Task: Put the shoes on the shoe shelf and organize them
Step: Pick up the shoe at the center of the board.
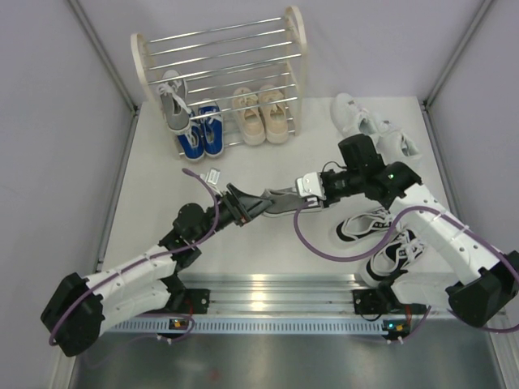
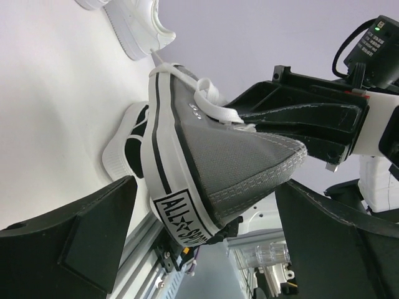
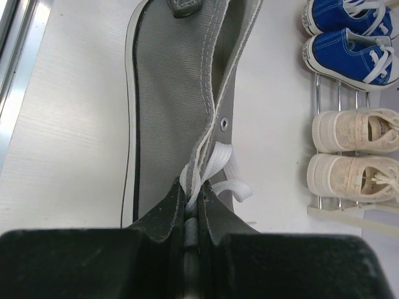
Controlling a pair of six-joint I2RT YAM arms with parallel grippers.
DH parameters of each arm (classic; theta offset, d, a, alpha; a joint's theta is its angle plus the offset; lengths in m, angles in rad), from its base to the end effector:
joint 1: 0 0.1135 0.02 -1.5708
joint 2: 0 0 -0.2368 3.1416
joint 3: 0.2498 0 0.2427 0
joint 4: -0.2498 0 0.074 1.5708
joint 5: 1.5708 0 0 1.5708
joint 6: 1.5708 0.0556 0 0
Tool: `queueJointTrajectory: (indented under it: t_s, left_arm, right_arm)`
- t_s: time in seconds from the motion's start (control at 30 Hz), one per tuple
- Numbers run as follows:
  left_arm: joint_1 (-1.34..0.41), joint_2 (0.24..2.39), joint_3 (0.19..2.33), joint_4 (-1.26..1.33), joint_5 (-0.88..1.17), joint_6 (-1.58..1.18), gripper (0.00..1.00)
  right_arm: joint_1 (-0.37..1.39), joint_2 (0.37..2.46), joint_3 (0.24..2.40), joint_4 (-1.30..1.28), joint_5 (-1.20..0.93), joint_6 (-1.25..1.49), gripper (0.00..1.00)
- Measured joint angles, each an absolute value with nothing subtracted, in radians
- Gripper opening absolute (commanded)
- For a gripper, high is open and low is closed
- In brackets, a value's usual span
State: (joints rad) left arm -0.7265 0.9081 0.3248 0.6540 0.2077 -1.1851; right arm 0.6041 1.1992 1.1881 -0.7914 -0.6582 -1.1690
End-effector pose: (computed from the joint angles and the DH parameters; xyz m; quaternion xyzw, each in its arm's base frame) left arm 0.1656 -0.1625 0.2298 -0.0802 0.6775 -0.6352 0.3621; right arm 0.1879 0.1710 0.3067 -0.7564 0.4607 0.1889 0.4241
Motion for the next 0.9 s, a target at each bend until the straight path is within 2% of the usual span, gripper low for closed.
queueJointTrajectory:
  t_s: [0.2,0.33,0.37,0.43,0.47,0.57,0.6,0.67,0.7,0.73,0.77,0.8,0.9]
  left_arm:
    - [-0.727,0.915,0.323,0.687,0.199,-1.188,0.97]
    - [-0.727,0.915,0.302,0.710,0.187,-1.207,0.87]
    - [-0.727,0.916,0.297,0.713,0.185,-1.213,0.80]
    - [-0.727,0.930,0.290,0.727,0.185,-1.227,0.75]
    - [-0.727,0.940,0.289,0.732,0.185,-1.230,0.67]
    - [-0.727,0.975,0.288,0.735,0.185,-1.243,0.59]
    - [-0.727,0.981,0.287,0.738,0.185,-1.248,0.49]
    - [-0.727,0.987,0.286,0.742,0.185,-1.251,0.41]
    - [-0.727,0.989,0.286,0.742,0.185,-1.252,0.24]
    - [-0.727,0.991,0.286,0.744,0.185,-1.252,0.17]
    - [-0.727,0.992,0.286,0.746,0.186,-1.252,0.03]
    - [-0.727,0.993,0.286,0.748,0.185,-1.251,0.00]
    - [-0.727,0.993,0.286,0.746,0.185,-1.244,0.00]
  right_arm:
    - [0.617,1.200,1.177,-0.779,-0.653,-1.166,0.00]
    - [0.620,1.200,1.177,-0.776,-0.649,-1.166,0.00]
    - [0.620,1.200,1.177,-0.777,-0.645,-1.166,0.00]
    - [0.620,1.200,1.177,-0.777,-0.636,-1.165,0.00]
    - [0.620,1.200,1.177,-0.778,-0.633,-1.165,0.00]
    - [0.620,1.200,1.177,-0.779,-0.628,-1.165,0.00]
    - [0.620,1.200,1.176,-0.779,-0.627,-1.165,0.00]
    - [0.620,1.200,1.171,-0.780,-0.625,-1.165,0.00]
    - [0.621,1.200,1.170,-0.781,-0.625,-1.164,0.00]
    - [0.621,1.200,1.169,-0.781,-0.625,-1.164,0.00]
    - [0.621,1.200,1.169,-0.781,-0.625,-1.163,0.00]
    - [0.621,1.200,1.169,-0.781,-0.624,-1.162,0.00]
    - [0.621,1.200,1.168,-0.779,-0.622,-1.157,0.00]
